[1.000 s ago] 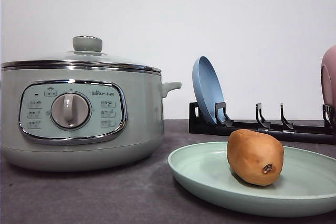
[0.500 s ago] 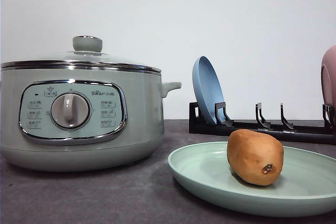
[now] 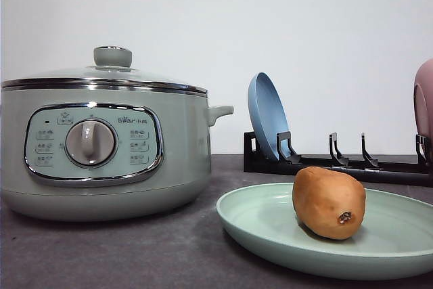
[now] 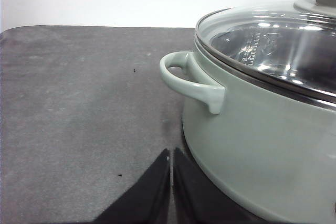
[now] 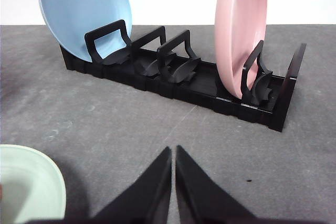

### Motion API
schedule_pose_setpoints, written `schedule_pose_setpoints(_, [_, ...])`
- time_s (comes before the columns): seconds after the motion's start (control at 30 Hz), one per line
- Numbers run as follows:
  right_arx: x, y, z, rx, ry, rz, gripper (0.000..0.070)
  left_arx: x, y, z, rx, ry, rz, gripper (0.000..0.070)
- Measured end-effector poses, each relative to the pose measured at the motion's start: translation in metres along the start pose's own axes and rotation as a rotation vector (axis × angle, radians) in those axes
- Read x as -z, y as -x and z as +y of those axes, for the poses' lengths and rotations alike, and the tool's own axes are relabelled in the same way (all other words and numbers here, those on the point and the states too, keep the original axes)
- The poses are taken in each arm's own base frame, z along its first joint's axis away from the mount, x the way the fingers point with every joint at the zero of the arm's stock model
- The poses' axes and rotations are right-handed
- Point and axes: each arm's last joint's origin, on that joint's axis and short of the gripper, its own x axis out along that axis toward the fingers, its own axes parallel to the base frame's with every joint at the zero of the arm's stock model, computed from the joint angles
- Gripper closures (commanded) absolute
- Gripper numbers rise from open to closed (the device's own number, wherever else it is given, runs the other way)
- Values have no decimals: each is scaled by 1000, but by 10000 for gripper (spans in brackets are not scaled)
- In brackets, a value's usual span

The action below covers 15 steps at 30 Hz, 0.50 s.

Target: Transfer potato from steamer to green plate

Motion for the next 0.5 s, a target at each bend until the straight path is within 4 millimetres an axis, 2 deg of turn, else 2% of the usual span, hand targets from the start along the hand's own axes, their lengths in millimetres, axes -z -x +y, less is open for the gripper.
schedule_pose_setpoints(0.5, [0, 0, 0, 0, 0, 0, 700, 0, 0, 0, 0, 0, 0, 700])
